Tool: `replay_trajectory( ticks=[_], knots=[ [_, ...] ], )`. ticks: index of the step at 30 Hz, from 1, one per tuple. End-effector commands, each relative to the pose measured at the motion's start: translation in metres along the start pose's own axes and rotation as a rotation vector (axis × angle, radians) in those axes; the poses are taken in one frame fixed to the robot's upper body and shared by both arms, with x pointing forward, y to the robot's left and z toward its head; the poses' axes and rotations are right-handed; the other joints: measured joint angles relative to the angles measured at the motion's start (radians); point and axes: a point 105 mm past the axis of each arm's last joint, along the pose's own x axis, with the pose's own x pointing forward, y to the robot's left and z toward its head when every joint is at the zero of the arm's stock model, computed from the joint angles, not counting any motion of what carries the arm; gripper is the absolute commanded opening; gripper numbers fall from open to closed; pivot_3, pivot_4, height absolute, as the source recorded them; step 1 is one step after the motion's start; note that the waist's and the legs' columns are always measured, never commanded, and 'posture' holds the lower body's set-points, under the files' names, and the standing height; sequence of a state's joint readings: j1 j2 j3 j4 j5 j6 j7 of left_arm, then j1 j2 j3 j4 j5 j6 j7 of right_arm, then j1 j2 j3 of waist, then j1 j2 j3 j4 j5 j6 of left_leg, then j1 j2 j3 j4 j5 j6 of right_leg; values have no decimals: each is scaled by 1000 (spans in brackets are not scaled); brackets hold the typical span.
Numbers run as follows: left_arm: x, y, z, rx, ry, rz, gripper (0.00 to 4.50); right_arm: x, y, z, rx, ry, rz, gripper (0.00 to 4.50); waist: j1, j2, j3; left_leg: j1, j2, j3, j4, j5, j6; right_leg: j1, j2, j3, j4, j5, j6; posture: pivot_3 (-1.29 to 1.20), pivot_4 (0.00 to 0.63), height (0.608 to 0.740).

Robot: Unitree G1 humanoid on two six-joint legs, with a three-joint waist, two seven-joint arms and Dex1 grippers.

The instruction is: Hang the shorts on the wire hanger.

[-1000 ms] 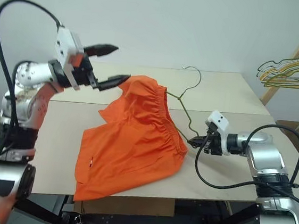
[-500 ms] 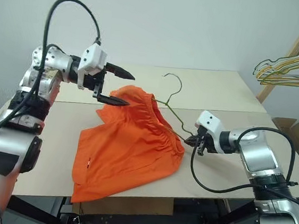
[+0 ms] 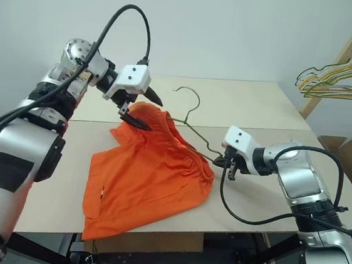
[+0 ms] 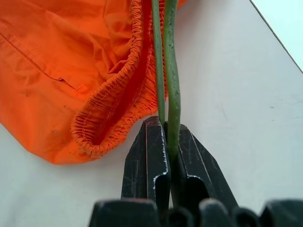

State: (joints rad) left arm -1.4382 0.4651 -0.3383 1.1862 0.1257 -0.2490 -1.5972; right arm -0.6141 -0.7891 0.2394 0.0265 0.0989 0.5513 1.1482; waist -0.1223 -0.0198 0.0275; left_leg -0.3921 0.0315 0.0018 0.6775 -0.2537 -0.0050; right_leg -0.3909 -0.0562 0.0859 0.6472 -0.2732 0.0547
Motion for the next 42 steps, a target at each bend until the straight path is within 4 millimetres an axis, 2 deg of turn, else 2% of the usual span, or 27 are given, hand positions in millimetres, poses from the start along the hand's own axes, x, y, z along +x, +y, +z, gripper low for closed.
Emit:
replay_trajectory(
  ticks=[1,9,11,12,22,27,31,35,39,42],
  knots=[
    [-5,3,1,1,55,-9,3520,-5,-2,18,-99,-26,-28,0,-1,0,0,0,0,0,0,0,0,0,0,0,0,0,0,-121,0,740],
    [1,0,-5,-21,80,-25,776,-3,1,18,-122,-25,-36,0,-2,0,1,-1,0,0,0,0,0,-1,0,0,0,0,0,-125,0,740],
    [3,-1,-11,-11,110,-22,133,-4,3,24,-121,-52,-32,0,-2,0,1,-1,0,0,0,0,0,-1,0,0,0,0,0,-126,0,740],
    [5,-1,-13,-6,124,-17,22,-4,3,26,-120,-59,-31,0,-2,0,1,-1,0,0,0,0,0,-1,0,0,0,0,0,-126,0,740],
    [3,1,-20,8,130,31,22,-4,2,36,-192,-120,-87,0,-2,0,1,-1,0,0,1,0,0,-1,0,0,1,0,0,-127,0,740],
    [-7,-3,-22,14,112,26,22,-5,-3,42,-197,-191,-138,0,-5,0,1,-1,0,0,1,0,0,-1,0,0,1,0,0,-134,0,740],
    [-23,-6,-26,11,107,38,0,-11,-5,35,-193,-186,-183,1135,-7,0,1,0,0,-1,0,0,0,-1,0,0,1,0,0,-140,0,740],
    [-36,-8,-32,2,110,59,0,-31,-15,31,-122,-227,-235,2532,-7,0,1,-1,0,-1,1,0,0,-1,-1,0,1,0,0,-139,0,740],
    [-44,-9,-35,-11,98,86,0,-50,-18,16,-46,-230,-254,3906,0,0,1,-1,-1,-1,1,0,0,0,-2,-1,1,0,0,-137,0,740],
    [-51,-9,-37,-17,101,107,0,-56,-5,-3,72,-234,-192,3906,1,0,1,-1,-1,-1,2,0,0,1,-2,-2,1,0,0,-136,0,740]
  ],
)
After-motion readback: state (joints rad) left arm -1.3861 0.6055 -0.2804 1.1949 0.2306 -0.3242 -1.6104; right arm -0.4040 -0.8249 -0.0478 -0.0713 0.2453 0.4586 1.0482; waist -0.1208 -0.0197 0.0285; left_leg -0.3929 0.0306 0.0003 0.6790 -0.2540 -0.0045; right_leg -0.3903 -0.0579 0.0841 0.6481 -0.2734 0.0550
